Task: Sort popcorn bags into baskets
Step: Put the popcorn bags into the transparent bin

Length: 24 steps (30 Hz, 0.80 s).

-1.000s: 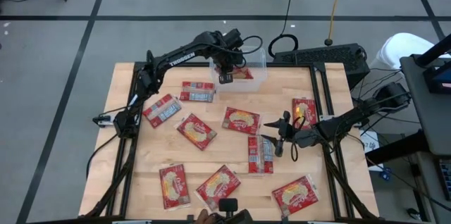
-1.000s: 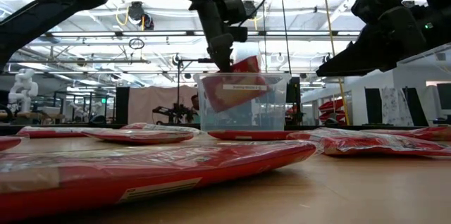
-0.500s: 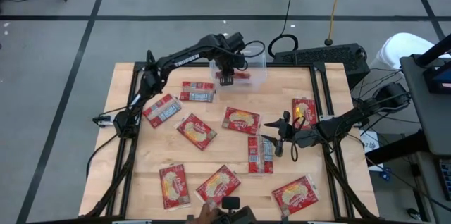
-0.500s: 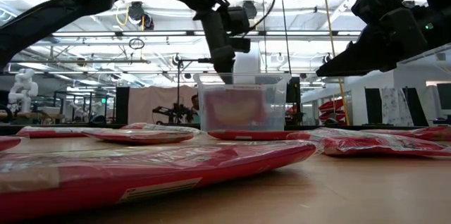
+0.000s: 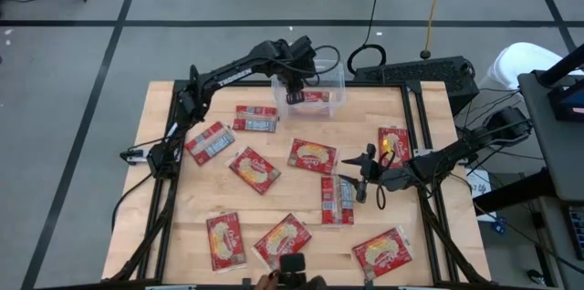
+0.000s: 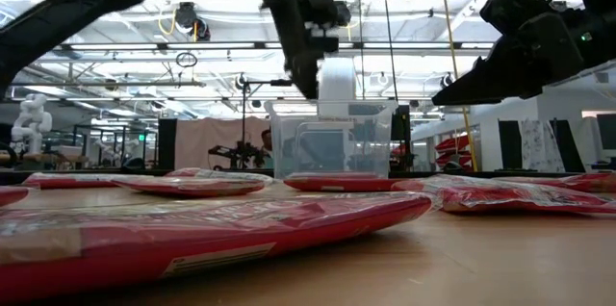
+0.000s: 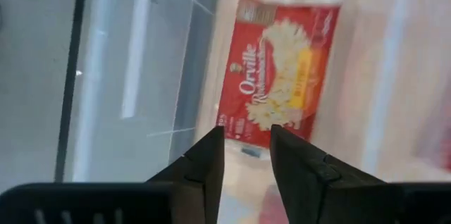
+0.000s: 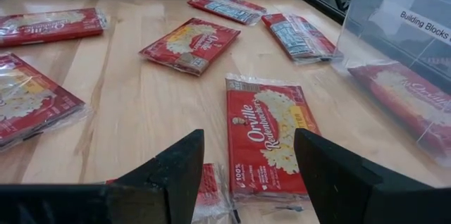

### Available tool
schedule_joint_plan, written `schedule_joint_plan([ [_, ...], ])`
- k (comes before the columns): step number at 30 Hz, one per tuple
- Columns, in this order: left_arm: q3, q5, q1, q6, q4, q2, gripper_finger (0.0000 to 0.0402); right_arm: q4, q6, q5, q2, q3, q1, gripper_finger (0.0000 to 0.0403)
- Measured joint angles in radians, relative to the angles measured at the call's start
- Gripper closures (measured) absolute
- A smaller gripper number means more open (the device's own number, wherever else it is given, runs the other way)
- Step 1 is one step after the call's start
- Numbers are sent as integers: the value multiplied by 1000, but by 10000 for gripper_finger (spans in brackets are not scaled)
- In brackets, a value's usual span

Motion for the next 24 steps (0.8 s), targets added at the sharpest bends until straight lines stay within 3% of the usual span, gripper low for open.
schedule_joint_plan([
  [8,-5,12,-72,-115,-58,-176,321,-29,75,0,0,0,0,191],
  [12,-84,29,-167,-155,-57,-262,337,-47,90,0,0,0,0,191],
  [16,-270,28,-295,-192,29,-377,347,-63,90,0,0,19,0,190],
  [24,-807,-69,-544,-304,532,-615,350,-328,78,-3,41,201,-9,190],
])
